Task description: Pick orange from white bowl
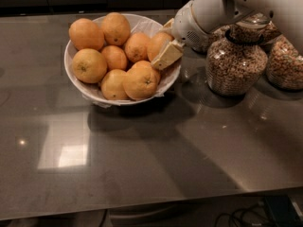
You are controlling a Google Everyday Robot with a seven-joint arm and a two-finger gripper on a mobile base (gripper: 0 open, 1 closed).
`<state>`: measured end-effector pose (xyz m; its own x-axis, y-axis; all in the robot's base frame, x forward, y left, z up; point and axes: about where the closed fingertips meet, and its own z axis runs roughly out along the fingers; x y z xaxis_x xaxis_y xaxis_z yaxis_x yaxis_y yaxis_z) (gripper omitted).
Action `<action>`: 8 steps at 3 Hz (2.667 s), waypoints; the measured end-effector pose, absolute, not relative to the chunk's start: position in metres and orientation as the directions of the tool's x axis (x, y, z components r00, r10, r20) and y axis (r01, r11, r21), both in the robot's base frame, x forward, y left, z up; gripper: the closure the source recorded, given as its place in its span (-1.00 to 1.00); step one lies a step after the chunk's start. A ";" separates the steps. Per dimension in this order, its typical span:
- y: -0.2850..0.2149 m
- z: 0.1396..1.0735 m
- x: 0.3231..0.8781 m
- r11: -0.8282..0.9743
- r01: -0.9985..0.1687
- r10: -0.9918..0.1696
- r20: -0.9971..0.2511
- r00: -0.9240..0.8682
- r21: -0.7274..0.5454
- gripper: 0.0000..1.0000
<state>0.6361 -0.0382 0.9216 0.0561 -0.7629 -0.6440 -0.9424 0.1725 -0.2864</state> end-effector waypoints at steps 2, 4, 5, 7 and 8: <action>-0.038 0.925 0.636 0.172 -0.942 -0.762 -0.645 0.056 -0.286 1.00; -0.034 0.933 0.634 0.165 -0.944 -0.738 -0.670 0.075 -0.287 1.00; -0.036 0.948 0.629 0.161 -0.938 -0.738 -0.669 0.092 -0.306 1.00; -0.043 0.996 0.611 0.140 -0.914 -0.729 -0.664 0.166 -0.382 1.00; -0.036 1.018 0.597 0.108 -0.906 -0.691 -0.686 0.227 -0.409 1.00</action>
Offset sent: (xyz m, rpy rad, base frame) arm -0.0013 0.0035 0.0046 0.0083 -0.0062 0.0144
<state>0.5971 -0.0356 1.0184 0.2272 -0.6910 -0.6862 -0.9064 0.1076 -0.4085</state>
